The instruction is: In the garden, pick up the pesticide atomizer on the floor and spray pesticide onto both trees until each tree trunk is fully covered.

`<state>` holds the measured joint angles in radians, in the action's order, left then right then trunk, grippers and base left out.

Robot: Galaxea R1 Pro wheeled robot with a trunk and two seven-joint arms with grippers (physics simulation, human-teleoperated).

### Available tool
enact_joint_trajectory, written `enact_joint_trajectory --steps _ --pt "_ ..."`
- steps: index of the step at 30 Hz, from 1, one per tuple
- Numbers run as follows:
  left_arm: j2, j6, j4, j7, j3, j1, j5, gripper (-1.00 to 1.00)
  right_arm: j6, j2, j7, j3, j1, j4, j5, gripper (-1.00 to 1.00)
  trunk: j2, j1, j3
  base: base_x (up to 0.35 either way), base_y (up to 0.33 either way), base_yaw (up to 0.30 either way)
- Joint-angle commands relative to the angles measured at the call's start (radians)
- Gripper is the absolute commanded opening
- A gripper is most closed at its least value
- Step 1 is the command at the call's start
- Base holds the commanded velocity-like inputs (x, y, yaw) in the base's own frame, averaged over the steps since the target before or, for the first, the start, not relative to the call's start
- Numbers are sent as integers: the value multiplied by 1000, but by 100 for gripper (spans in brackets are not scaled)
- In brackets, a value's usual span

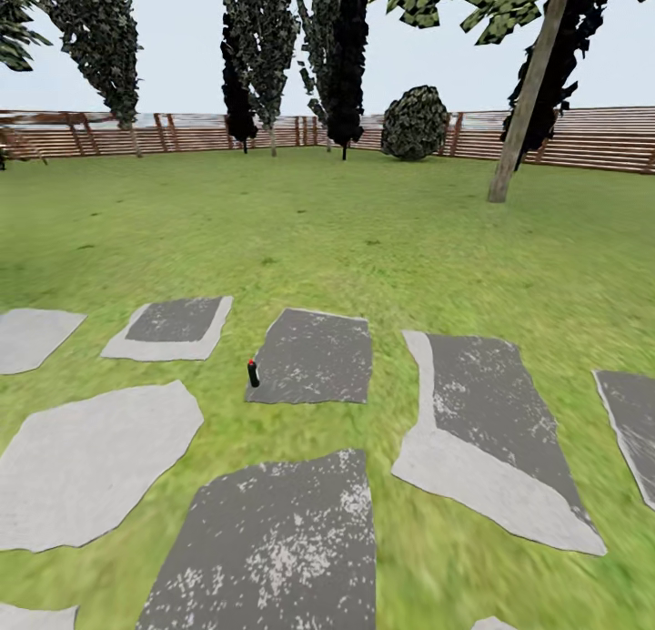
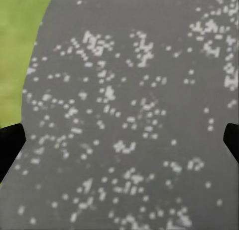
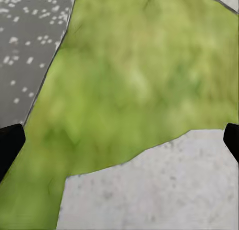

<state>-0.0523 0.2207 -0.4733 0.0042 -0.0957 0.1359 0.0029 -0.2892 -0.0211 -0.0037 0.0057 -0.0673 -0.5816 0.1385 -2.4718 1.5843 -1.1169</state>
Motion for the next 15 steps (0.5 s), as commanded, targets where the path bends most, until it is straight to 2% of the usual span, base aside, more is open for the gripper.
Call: enact_joint_trajectory --steps 1,15 --pt "0 3 1 0 -1 1 0 100 -2 0 0 0 0 0 6 100 0 0 -1 317 -64 278" --pt "0 3 1 0 -1 1 0 100 -3 0 0 0 0 0 6 100 0 0 -7 333 -33 278"
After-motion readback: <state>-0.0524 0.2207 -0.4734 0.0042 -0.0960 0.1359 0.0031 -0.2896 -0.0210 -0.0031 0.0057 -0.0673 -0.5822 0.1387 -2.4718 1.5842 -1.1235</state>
